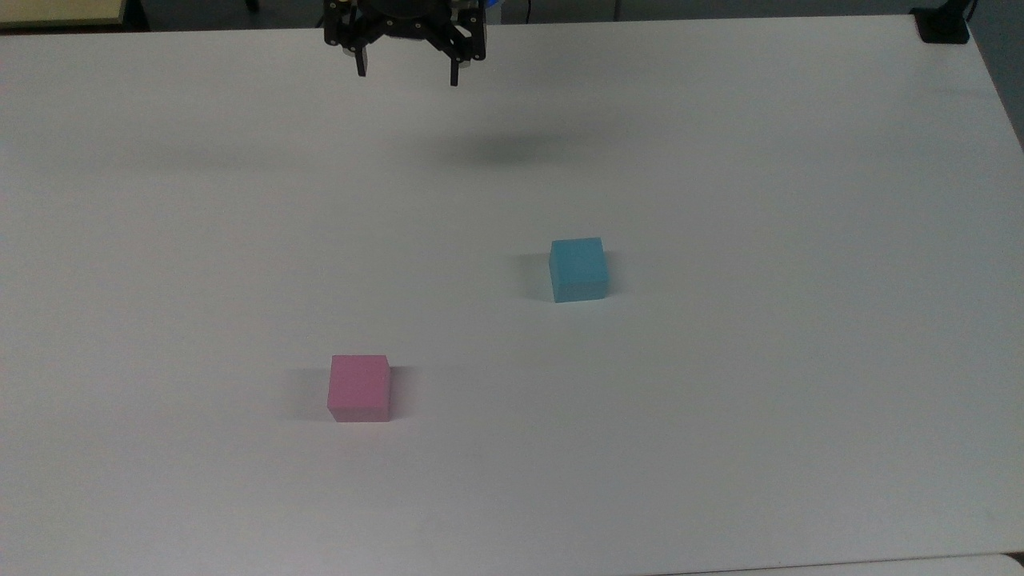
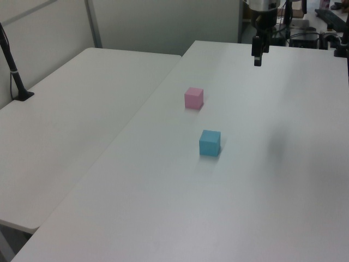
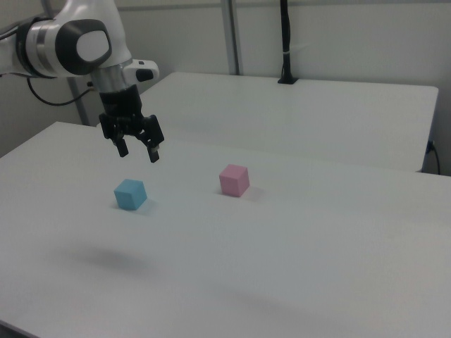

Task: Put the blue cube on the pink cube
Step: 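Move the gripper over the light-blue cube and lower it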

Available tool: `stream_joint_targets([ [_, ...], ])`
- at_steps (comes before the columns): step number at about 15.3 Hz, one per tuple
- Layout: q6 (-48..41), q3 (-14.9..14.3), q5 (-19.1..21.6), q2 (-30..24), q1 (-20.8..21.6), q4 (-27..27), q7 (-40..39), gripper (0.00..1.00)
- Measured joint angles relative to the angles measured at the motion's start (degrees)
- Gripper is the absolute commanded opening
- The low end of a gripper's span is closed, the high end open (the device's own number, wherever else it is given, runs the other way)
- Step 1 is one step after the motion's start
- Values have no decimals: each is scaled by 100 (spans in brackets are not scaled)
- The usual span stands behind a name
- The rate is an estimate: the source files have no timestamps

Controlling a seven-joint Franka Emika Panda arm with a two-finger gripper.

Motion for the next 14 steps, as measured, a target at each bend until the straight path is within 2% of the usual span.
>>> stream_joint_targets([
  [1,-40,-7,211,17,-101,33,-201,100],
  [4,-40,-5,442,307,-97,226,-201,100],
  [8,-40,1,531,738,-59,541,-201,100],
  [14,398,38,534,1335,504,789,-201,100],
])
